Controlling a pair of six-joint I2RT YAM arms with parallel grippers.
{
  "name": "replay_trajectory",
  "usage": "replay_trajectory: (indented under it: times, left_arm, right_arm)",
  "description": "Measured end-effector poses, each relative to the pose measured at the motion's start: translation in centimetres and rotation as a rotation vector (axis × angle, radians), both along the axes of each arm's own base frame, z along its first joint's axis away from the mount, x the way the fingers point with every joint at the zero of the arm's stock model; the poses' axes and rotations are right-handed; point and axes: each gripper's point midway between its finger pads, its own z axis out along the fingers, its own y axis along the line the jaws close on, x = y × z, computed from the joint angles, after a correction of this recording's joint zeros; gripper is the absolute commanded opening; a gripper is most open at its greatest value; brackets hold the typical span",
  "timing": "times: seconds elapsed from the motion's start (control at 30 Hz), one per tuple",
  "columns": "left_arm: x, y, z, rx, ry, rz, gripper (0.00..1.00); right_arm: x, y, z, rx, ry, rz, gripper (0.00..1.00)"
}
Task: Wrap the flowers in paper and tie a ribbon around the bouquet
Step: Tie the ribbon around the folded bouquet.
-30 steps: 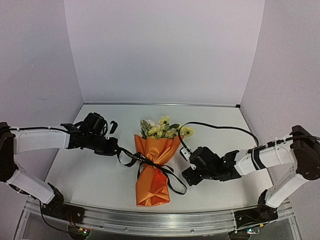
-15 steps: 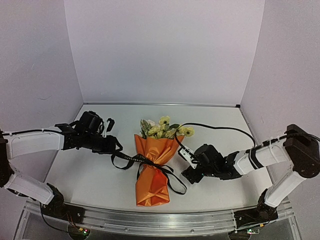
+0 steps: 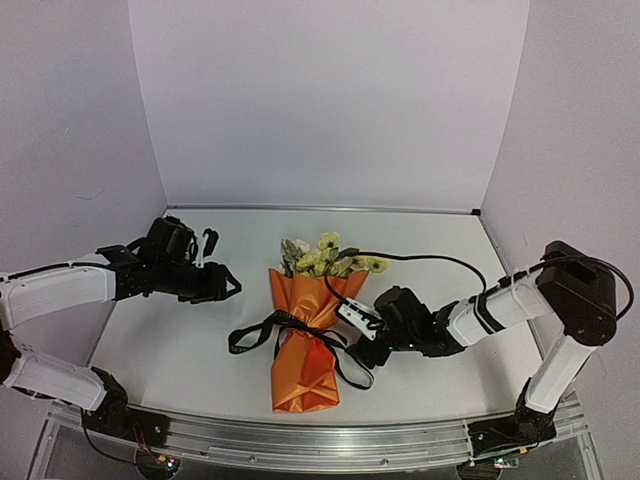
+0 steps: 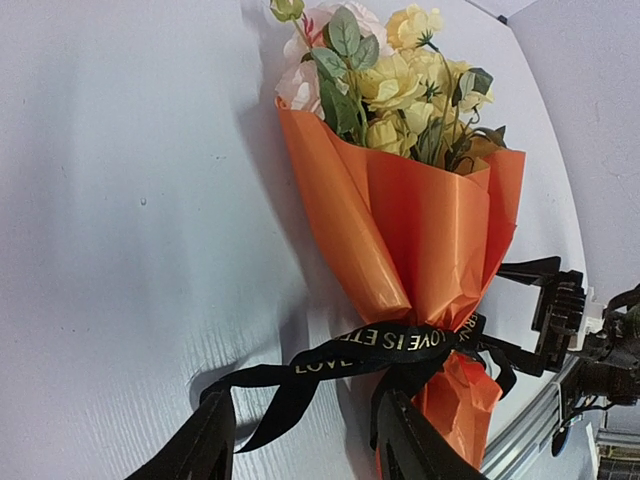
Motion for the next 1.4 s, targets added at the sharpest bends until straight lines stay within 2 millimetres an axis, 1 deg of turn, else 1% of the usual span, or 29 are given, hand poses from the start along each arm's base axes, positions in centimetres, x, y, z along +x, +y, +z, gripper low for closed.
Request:
replay_trajectory:
  times: [0.17,0.3,0.4,0.57,0.63,0.8,0.97,1.03,1.17,1.23,1.4]
  left_arm:
    - [-0.2,-0.3,-0.5,-0.009,0.029,-0.011,0.49]
    - [-0.4,-0.6,-1.0,-0.014,0.052,-0.022,0.47]
    - [-0.6,-0.9,-1.5,-0.016,0.077,-0.031,0.45]
    - [-1.1,-1.6,-1.9,-0.046,0.115,-0.060,0.43]
    - [-1.5,-2.0,-2.0,-0.070,0.121,-0.085,0.43]
    - [-2.8,-3.0,-2.6,-0.110,0.148,-0.153,0.40]
    - [-4.2,-5.1,-3.5,-0.115,0.163,-0.251,0.39]
    - [-5.0,-6.1,-4.4,-0.099,0.172,-0.297,0.39]
    - [-6.2,-7.4,-6.5,-0.048,0.206,-0.354,0.41]
    - [-6.2,-8.0,-7.2,-0.022,0.206,-0.369,0.41]
    - [-5.3,-9.3,-7.3,-0.003,0.175,-0.383,0.42]
  right_arm:
    - [0.9,1.5,-0.2,0.018,-0.013,0.013,0.71]
    - [1.4,2.2,-0.3,0.022,-0.031,0.024,0.62]
    - [1.7,2.5,-0.3,0.025,-0.046,0.028,0.53]
    - [2.0,2.9,0.2,0.040,-0.065,0.036,0.36]
    - [2.1,3.2,0.5,0.055,-0.066,0.035,0.32]
    - [2.2,3.7,1.0,0.080,-0.060,0.035,0.15]
    - [2.1,3.8,1.0,0.089,-0.050,0.035,0.00]
    - [2.0,3.9,1.0,0.091,-0.046,0.034,0.00]
    - [1.7,4.0,1.5,0.097,-0.043,0.034,0.00]
    - [1.5,4.0,1.8,0.099,-0.043,0.035,0.00]
    - [0.9,4.3,2.1,0.095,-0.048,0.036,0.00]
